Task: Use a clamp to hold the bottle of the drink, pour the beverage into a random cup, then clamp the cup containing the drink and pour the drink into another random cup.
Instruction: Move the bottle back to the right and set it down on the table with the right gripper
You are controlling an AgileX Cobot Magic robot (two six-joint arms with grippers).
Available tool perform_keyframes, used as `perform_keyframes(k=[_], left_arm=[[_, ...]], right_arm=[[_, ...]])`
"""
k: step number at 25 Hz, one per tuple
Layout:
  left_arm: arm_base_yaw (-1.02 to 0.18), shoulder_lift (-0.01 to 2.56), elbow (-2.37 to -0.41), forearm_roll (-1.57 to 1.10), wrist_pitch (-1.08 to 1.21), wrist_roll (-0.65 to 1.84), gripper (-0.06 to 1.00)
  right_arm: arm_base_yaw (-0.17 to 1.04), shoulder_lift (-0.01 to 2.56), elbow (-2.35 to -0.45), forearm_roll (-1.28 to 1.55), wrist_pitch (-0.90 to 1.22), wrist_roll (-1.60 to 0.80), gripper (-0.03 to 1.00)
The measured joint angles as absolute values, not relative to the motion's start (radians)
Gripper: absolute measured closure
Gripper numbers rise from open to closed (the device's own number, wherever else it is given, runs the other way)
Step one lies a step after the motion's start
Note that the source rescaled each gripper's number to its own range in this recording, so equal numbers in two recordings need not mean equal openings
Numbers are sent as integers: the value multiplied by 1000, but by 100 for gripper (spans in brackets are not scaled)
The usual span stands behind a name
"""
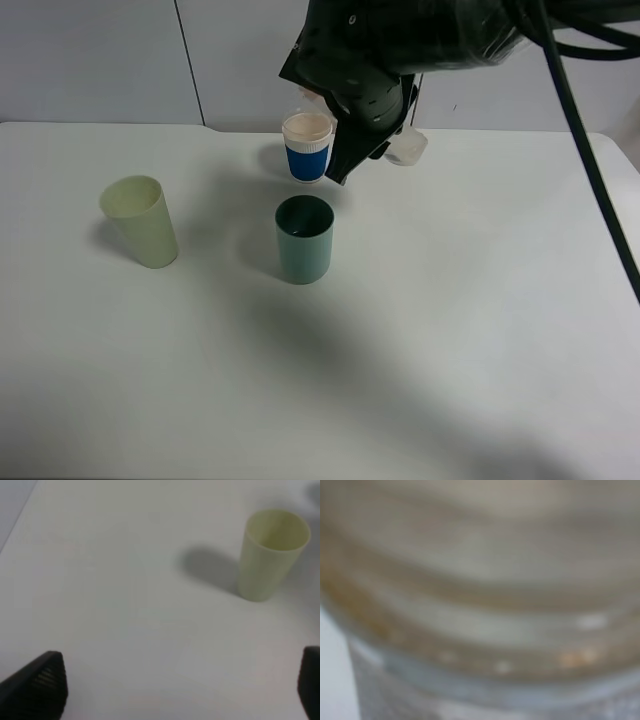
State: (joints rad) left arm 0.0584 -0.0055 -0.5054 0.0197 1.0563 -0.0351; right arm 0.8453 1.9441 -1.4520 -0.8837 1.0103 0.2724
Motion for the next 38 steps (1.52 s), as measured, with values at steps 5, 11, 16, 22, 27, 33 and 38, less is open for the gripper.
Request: perform_keyframes(k=[5, 11, 16, 22, 27, 33, 38], left_arm=[[58, -5, -505, 20, 1056, -35, 18], [58, -5, -505, 20, 1056, -35, 18], [58, -5, -505, 20, 1056, -35, 18], [58, -5, -505, 20, 1056, -35, 18], [58, -5, -505, 20, 1056, -35, 18], [58, -5, -505, 20, 1056, -35, 18], [58, -5, -505, 20, 1056, -35, 18]], right_arm=[[799, 1944, -1452, -865, 972, 311, 97], [741, 1944, -1452, -829, 888, 334, 97], [688, 1944, -1452, -806, 848, 359, 97], [632, 1944, -1450, -760, 757, 363, 97], [581, 1942, -1368, -686, 569, 364, 97], [541, 1942, -1261, -652, 445, 364, 97], [495, 1942, -1202, -646, 364, 364, 97]])
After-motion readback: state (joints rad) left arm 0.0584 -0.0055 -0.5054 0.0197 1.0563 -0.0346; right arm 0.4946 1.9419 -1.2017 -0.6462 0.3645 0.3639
